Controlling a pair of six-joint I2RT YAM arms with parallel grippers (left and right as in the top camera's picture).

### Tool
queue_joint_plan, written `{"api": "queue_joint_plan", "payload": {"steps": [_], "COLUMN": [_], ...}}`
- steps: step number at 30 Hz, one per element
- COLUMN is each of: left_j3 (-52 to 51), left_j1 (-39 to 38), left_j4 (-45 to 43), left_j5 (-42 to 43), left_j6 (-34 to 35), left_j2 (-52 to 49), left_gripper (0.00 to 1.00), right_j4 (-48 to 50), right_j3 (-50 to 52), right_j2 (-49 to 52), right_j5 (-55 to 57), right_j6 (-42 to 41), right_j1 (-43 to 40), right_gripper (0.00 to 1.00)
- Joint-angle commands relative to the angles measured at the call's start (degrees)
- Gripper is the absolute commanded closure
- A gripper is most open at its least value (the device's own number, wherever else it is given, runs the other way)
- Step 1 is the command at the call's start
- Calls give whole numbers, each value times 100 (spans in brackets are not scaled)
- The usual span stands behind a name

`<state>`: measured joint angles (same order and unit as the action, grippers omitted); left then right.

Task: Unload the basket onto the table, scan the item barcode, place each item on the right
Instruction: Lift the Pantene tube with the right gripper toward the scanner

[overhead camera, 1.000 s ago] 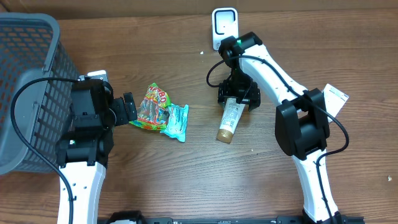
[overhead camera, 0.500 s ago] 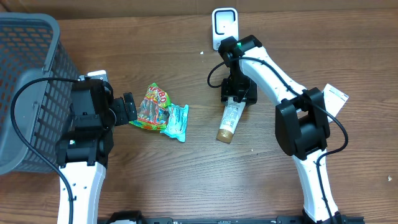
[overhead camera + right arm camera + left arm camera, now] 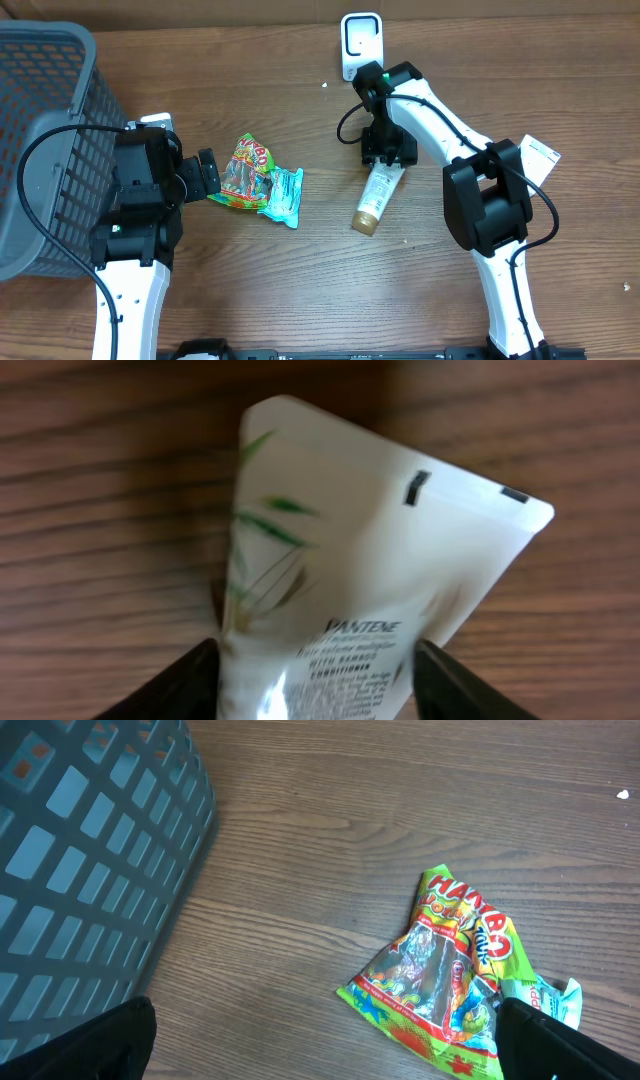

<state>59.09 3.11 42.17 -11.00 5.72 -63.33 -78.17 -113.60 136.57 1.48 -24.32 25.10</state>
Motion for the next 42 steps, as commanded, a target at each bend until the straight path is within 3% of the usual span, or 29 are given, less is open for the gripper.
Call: {"api": "queue_joint_plan", "payload": {"steps": [1, 2, 8, 10, 16, 23, 26, 34, 37, 42], "left_j3": [17, 17, 17, 17, 17, 17, 17, 17, 17, 17], "left_j1": [24, 24, 24, 24, 24, 24, 24, 24, 24, 24], "left_j4": [-15, -15, -15, -15, -17, -15, -15, -17, -15, -15], "left_j5": [-50, -50, -50, -50, -50, -50, -50, -50, -52, -50], "left_j6": [-83, -83, -83, -83, -83, -83, -83, -83, -83, -83], "left_j2": [33, 33, 33, 33, 33, 33, 33, 33, 33, 33], "left_gripper": [0, 0, 0, 0, 0, 0, 0, 0, 0, 0], "right_j4": [46, 74, 33, 35, -7, 763, 1156, 1510, 1464, 1493], "right_j3": [420, 509, 636, 623, 623, 629, 629, 629, 629, 612], "right_j2": [-57, -57, -59, -59, -59, -59, -59, -59, -59, -59], "right_j5": [105, 103, -498, -872, -1829, -2717, -2881, -2916, -2898, -2577], "right_j6": [-614, -765, -1674, -2398, -4730, -6345, -6675, -7023, -6881, -5904], "right_j1": [-52, -52, -57, -111, -494, -968, -975, -938, -986, -1102], "right_gripper": [56, 63, 82, 88, 84, 91, 96, 96, 87, 78]}}
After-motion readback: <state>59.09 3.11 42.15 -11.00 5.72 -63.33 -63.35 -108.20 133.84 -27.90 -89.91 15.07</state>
